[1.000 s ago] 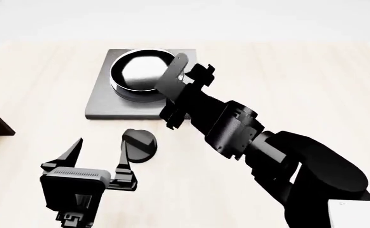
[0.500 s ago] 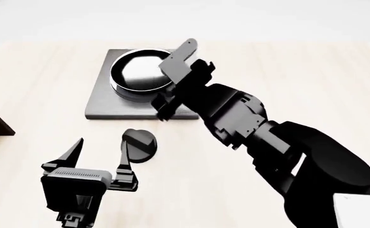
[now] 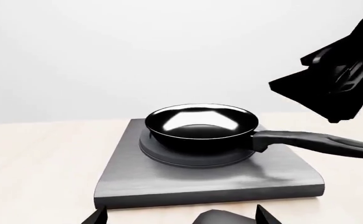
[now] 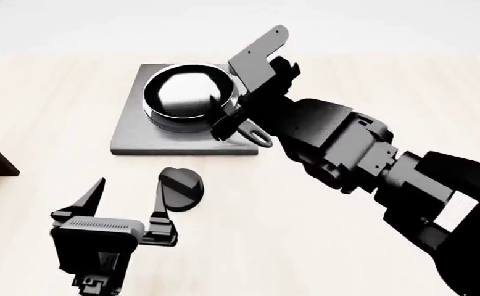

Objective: Turn on the stove and put the frying pan on it.

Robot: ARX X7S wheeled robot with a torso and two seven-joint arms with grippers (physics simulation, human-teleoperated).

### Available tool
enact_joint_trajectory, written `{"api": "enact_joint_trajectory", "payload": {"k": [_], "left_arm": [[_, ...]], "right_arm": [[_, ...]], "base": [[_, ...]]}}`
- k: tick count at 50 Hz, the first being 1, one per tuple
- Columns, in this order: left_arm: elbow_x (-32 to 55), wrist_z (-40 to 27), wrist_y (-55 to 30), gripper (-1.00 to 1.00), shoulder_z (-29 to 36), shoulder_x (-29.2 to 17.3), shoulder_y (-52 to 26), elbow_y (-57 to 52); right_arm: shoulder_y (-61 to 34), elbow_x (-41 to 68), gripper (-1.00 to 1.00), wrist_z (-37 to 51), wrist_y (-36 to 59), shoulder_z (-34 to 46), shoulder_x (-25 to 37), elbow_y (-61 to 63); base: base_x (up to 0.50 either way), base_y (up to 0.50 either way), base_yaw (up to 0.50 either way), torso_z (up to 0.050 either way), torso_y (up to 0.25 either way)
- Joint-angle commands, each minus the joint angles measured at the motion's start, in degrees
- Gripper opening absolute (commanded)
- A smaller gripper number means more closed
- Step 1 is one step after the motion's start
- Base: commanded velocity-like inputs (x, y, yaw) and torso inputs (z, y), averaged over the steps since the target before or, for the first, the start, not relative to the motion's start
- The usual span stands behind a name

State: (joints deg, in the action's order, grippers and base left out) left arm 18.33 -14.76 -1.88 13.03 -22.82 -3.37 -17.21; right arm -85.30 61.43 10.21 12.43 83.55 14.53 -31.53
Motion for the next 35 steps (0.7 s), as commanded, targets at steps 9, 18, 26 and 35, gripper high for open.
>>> {"api": "enact_joint_trajectory", "payload": {"k": [9, 18, 26, 35], "left_arm": [[-0.19, -2.46, -0.81, 1.00, -1.87, -0.32, -1.76, -1.32], [1.46, -5.12, -1.61, 1.00, -6.07, -1.25, -4.18, -4.55], [-0.87, -7.18, 2.49, 1.00, -9.60, -2.29, -3.42, -7.98], [3.07, -7.95, 4.25, 1.00, -15.18, -4.43, -2.94, -13.61]], "right_arm": [[1.99, -1.75, 1.00, 20.01, -6.40, -4.43, 24.86, 37.68], [7.85, -6.66, 1.00, 30.85, -12.75, -5.74, 37.10, 51.31], [14.04, -12.62, 1.00, 42.17, -19.22, -6.79, 47.83, 61.62], [20.85, -24.57, 1.00, 53.81, -28.05, -7.07, 59.81, 72.24]], "base": [[0.00, 0.00, 0.00, 0.000, 0.000], [0.00, 0.00, 0.00, 0.000, 0.000], [0.00, 0.00, 0.00, 0.000, 0.000], [0.00, 0.00, 0.00, 0.000, 0.000]]}}
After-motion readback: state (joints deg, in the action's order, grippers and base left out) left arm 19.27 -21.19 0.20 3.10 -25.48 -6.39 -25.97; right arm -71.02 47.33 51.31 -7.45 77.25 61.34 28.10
